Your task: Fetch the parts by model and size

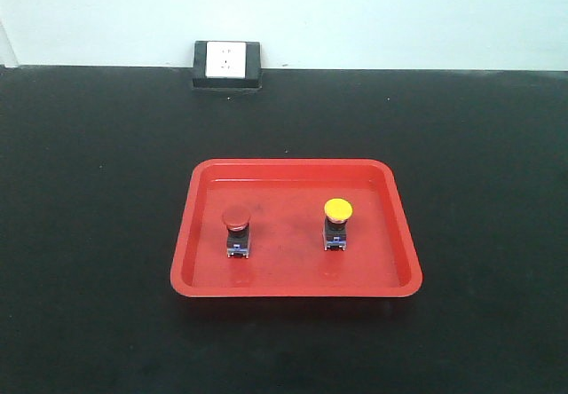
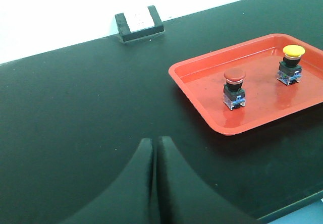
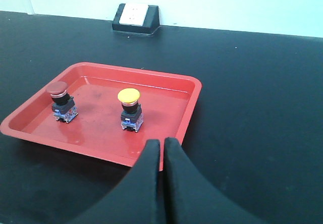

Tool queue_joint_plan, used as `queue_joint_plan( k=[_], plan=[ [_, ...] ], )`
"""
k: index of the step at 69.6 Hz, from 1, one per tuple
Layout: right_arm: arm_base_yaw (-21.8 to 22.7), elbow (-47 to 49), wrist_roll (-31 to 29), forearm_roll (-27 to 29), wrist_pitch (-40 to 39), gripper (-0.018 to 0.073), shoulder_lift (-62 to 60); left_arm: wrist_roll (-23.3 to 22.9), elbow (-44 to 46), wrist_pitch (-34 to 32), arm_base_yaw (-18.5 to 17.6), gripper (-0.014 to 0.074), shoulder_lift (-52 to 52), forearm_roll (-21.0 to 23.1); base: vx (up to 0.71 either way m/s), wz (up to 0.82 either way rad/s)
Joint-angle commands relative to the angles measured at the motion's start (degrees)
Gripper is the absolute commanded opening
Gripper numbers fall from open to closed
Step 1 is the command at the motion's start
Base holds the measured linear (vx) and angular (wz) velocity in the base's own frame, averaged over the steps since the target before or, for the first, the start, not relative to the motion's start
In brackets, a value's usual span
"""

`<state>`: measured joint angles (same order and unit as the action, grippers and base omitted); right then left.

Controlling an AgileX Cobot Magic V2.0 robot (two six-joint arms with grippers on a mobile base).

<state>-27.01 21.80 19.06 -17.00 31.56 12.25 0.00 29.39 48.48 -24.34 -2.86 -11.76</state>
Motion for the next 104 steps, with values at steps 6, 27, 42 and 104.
queue_joint_plan(
  k=[6,27,42,104],
  plan=[
    [0.2,1.4,-0.5,-1.2,-3.8,-0.0009,0.5,0.0,1.2,-4.5,-0.1,0.0001,-0.9,-0.2,0.0,0.0],
    [0.2,1.4,-0.5,-1.2,-3.8,-0.0009,0.5,-0.4,1.2,-8.0,1.0,0.0001,-0.7,0.1,0.0,0.0],
    [0.2,1.4,-0.5,-1.2,-3.8,-0.0009,0.5,-0.4,0.9,-12.2,9.8,0.0001,-0.7,5.4,0.0,0.0],
    [0.2,1.4,-0.5,-1.1,-3.8,-0.0009,0.5,0.0,-30.5,-39.8,26.8,0.0001,4.1,16.5,0.0,0.0]
  ],
)
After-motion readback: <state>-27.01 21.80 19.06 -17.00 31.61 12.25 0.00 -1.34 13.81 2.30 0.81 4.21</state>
